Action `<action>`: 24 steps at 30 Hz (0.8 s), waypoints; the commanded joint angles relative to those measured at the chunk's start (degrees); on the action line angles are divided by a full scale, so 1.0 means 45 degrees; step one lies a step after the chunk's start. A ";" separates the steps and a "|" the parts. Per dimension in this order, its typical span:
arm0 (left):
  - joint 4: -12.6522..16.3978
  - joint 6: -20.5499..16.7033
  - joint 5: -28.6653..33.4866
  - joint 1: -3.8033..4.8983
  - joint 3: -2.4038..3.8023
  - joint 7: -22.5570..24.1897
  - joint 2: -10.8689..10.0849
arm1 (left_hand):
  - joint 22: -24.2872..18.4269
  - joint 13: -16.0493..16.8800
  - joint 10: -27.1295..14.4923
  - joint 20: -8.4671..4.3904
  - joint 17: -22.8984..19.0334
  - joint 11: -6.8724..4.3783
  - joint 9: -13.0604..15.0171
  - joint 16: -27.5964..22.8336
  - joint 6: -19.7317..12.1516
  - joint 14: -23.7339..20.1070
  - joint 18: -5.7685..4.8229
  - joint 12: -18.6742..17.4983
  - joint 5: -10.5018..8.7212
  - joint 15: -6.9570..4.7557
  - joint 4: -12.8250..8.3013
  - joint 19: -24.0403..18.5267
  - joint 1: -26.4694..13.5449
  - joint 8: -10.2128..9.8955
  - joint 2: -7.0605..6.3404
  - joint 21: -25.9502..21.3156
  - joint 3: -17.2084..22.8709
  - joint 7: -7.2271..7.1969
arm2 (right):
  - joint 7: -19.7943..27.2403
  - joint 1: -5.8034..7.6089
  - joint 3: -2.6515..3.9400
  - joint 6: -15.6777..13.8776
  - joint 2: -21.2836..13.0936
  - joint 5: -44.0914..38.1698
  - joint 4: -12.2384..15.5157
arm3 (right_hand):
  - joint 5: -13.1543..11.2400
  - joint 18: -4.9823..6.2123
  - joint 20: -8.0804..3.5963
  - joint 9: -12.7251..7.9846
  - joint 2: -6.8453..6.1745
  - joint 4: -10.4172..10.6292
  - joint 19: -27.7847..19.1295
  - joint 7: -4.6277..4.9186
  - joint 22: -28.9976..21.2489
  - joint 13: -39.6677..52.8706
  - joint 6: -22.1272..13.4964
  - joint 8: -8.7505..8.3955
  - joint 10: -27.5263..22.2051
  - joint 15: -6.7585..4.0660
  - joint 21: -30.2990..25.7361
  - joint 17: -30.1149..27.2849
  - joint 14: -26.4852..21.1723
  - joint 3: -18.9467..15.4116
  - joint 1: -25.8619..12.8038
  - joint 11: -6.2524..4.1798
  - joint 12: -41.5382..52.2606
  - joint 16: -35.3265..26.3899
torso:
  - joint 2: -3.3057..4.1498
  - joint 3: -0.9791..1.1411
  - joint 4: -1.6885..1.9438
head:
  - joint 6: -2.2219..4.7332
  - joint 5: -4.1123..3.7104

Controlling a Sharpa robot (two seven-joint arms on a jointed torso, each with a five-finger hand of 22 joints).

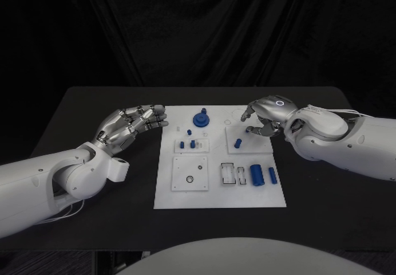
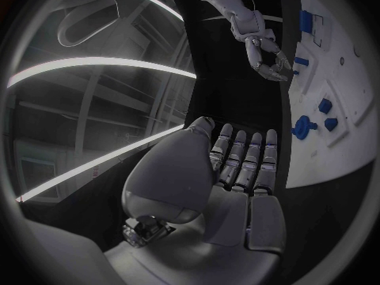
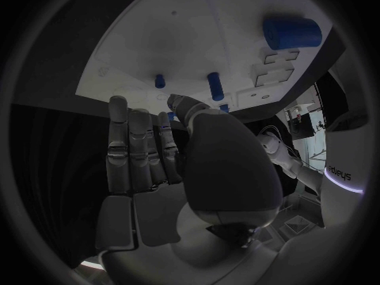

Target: Assemble the parts on the task board

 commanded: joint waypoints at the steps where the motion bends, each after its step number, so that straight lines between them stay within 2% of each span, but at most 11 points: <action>1: -0.0015 0.0253 0.0049 -0.0017 0.0007 0.2075 -0.0014 | -0.0016 -0.0037 -0.0076 0.0034 -0.0025 -0.0007 -0.0022 0.0086 -0.0059 0.0065 -0.0161 0.0062 0.0093 0.0050 -0.0046 0.0101 0.0152 -0.0014 -0.0025 -0.0048 -0.0031 0.0025 | 0.0536 -0.0027 0.0020 -0.1174 -0.0077 0.0690 0.0038 | -0.0220 -0.0251 -0.0002 -0.0052 -0.0009 0.0185 0.0945 -0.0055 0.0931 -0.0094 0.0147 0.0015 0.0280 0.0003 0.2232 0.1309 0.0847 0.0081 -0.0216 -0.0026 0.0101 0.1564 | 0.0001 -0.0007 -0.0019 | 0.0002 0.0017; 4: -0.0041 0.0252 0.0049 -0.0018 0.0007 0.2044 -0.0010 | -0.0016 -0.0056 -0.0093 0.0031 -0.0033 -0.0013 -0.0033 0.0123 -0.0063 0.0079 -0.0185 0.0079 0.0111 0.0071 -0.0049 0.0128 0.0176 -0.0012 -0.0001 -0.0045 -0.0013 0.0027 | 0.0585 -0.0028 0.0021 -0.1055 -0.0098 0.0989 -0.0058 | -0.0413 -0.0463 0.0007 -0.0043 0.0027 0.0299 0.1550 0.0021 0.1209 -0.0151 0.0349 0.0067 0.0602 0.0029 0.3810 0.1918 0.1353 0.0140 -0.0323 -0.0081 0.0191 0.2342 | -0.0006 -0.0025 -0.0001 | 0.0002 -0.0018; 6: -0.0062 0.0251 0.0049 -0.0018 0.0007 0.2023 0.0005 | -0.0017 -0.0073 -0.0110 0.0028 -0.0040 -0.0021 -0.0042 0.0153 -0.0071 0.0088 -0.0204 0.0092 0.0131 0.0085 -0.0054 0.0148 0.0197 -0.0013 0.0016 -0.0044 0.0004 0.0032 | 0.0573 -0.0028 0.0021 -0.0911 -0.0100 0.1086 -0.0129 | -0.0461 -0.0671 -0.0010 -0.0048 0.0023 0.0317 0.2187 0.0026 0.1489 -0.0232 0.0437 0.0069 0.0755 0.0006 0.5395 0.2686 0.2012 0.0205 -0.0329 -0.0114 0.0184 0.3108 | -0.0004 -0.0029 0.0000 | 0.0002 -0.0027; 7: -0.0075 0.0254 0.0049 -0.0018 0.0007 0.2007 0.0016 | -0.0017 -0.0073 -0.0110 0.0028 -0.0040 -0.0021 -0.0042 0.0153 -0.0071 0.0088 -0.0204 0.0092 0.0131 0.0085 -0.0054 0.0148 0.0197 -0.0013 0.0016 -0.0044 0.0004 0.0032 | 0.0561 -0.0028 0.0020 -0.0841 -0.0099 0.1129 -0.0173 | -0.0511 -0.0851 -0.0075 -0.0047 0.0031 0.0325 0.2752 -0.0015 0.1746 -0.0271 0.0470 0.0071 0.0894 -0.0077 0.6715 0.3408 0.2606 0.0239 -0.0334 -0.0195 0.0196 0.3695 | -0.0004 -0.0026 -0.0007 | 0.0004 -0.0034; 8: -0.0087 0.0257 0.0049 -0.0018 0.0007 0.1996 0.0024 | -0.0017 -0.0073 -0.0110 0.0028 -0.0040 -0.0021 -0.0042 0.0153 -0.0071 0.0088 -0.0204 0.0092 0.0131 0.0085 -0.0054 0.0148 0.0197 -0.0013 0.0016 -0.0044 0.0004 0.0032 | 0.0550 -0.0029 0.0020 -0.0790 -0.0098 0.1157 -0.0206 | -0.0555 -0.0940 -0.0118 -0.0042 0.0020 0.0329 0.3003 -0.0034 0.1860 -0.0323 0.0519 0.0078 0.1057 -0.0140 0.7354 0.3679 0.2855 0.0273 -0.0343 -0.0228 0.0199 0.3947 | 0.0001 -0.0025 -0.0011 | 0.0013 -0.0037; 9: -0.0103 0.0259 0.0049 -0.0018 0.0007 0.1982 0.0034 | -0.0017 -0.0092 -0.0126 0.0024 -0.0047 -0.0026 -0.0052 0.0189 -0.0075 0.0099 -0.0225 0.0109 0.0161 0.0104 -0.0061 0.0168 0.0220 -0.0011 0.0026 -0.0044 0.0019 0.0040 | 0.0534 -0.0029 0.0020 -0.0730 -0.0095 0.1184 -0.0246 | -0.0592 -0.1156 -0.0168 -0.0020 0.0021 0.0313 0.3544 -0.0004 0.2136 -0.0405 0.0632 0.0114 0.1349 -0.0170 0.8733 0.4488 0.3435 0.0327 -0.0344 -0.0283 0.0193 0.4525 | 0.0004 -0.0019 -0.0020 | 0.0024 -0.0036; 11: -0.0132 0.0262 0.0049 -0.0019 0.0007 0.1941 0.0047 | -0.0017 -0.0092 -0.0126 0.0024 -0.0047 -0.0026 -0.0052 0.0189 -0.0075 0.0099 -0.0225 0.0109 0.0161 0.0104 -0.0061 0.0168 0.0220 -0.0011 0.0026 -0.0044 0.0019 0.0040 | 0.0507 -0.0029 0.0019 -0.0615 -0.0091 0.1224 -0.0321 | -0.0588 -0.1485 -0.0239 -0.0007 -0.0018 0.0260 0.4275 -0.0015 0.2557 -0.0607 0.0676 0.0104 0.1794 -0.0250 1.0696 0.5826 0.4221 0.0456 -0.0335 -0.0360 0.0045 0.5332 | -0.0001 -0.0024 -0.0016 | 0.0046 -0.0063; 15: -0.0165 0.0253 0.0049 -0.0020 0.0006 0.1881 0.0054 | -0.0018 -0.0141 -0.0175 0.0024 -0.0044 -0.0052 -0.0080 0.0362 -0.0093 0.0237 -0.0299 0.0152 0.0196 0.0191 -0.0077 0.0226 0.0265 -0.0009 0.0023 -0.0042 0.0041 0.0069 | 0.0478 -0.0029 0.0017 -0.0403 -0.0087 0.1256 -0.0407 | -0.0486 -0.1675 -0.0313 0.0014 -0.0033 0.0058 0.4659 -0.0034 0.2797 -0.0872 0.0681 0.0083 0.2262 -0.0331 1.1772 0.6644 0.4626 0.0708 -0.0173 -0.0453 -0.0226 0.5758 | -0.0001 -0.0041 -0.0003 | 0.0079 -0.0104; 20: -0.0185 0.0252 0.0049 -0.0021 0.0006 0.1833 0.0069 | -0.0013 -0.0190 -0.0208 0.0016 -0.0043 -0.0063 -0.0108 0.0536 -0.0092 0.0378 -0.0395 0.0220 0.0213 0.0285 -0.0083 0.0314 0.0300 0.0004 0.0027 -0.0024 0.0065 0.0083 | 0.0384 -0.0029 0.0016 0.0013 -0.0083 0.1270 -0.0495 | -0.0582 -0.1655 -0.0390 0.0047 -0.0025 -0.0046 0.4664 0.0056 0.2773 -0.1087 0.0734 0.0100 0.2571 -0.0393 1.1778 0.6408 0.4612 0.0844 -0.0140 -0.0483 -0.0505 0.5653 | -0.0006 -0.0045 0.0001 | 0.0108 -0.0151; 22: -0.0187 0.0254 0.0049 -0.0022 0.0006 0.1815 0.0076 | -0.0010 -0.0201 -0.0215 0.0014 -0.0046 -0.0058 -0.0115 0.0573 -0.0087 0.0405 -0.0419 0.0240 0.0223 0.0306 -0.0090 0.0342 0.0313 0.0010 0.0025 -0.0016 0.0074 0.0089 | 0.0374 -0.0029 0.0015 0.0136 -0.0072 0.1273 -0.0541 | -0.0682 -0.1641 -0.0395 0.0025 -0.0050 -0.0067 0.4649 0.0044 0.2751 -0.1258 0.0592 0.0014 0.2617 -0.0375 1.1741 0.6295 0.4599 0.0878 -0.0175 -0.0454 -0.0796 0.5598 | -0.0007 -0.0040 -0.0004 | 0.0114 -0.0210; 24: -0.0193 0.0257 0.0049 -0.0022 0.0006 0.1799 0.0080 | -0.0008 -0.0207 -0.0217 0.0011 -0.0047 -0.0050 -0.0118 0.0592 -0.0082 0.0416 -0.0431 0.0252 0.0234 0.0315 -0.0094 0.0359 0.0323 0.0014 0.0028 -0.0011 0.0082 0.0090 | 0.0382 -0.0030 0.0014 0.0227 -0.0048 0.1274 -0.0595 | -0.0805 -0.1640 -0.0382 -0.0016 -0.0063 -0.0065 0.4646 0.0122 0.2748 -0.1442 0.0413 -0.0113 0.2670 -0.0337 1.1756 0.6263 0.4604 0.0904 -0.0220 -0.0417 -0.1121 0.5581 | -0.0003 -0.0037 -0.0020 | 0.0123 -0.0223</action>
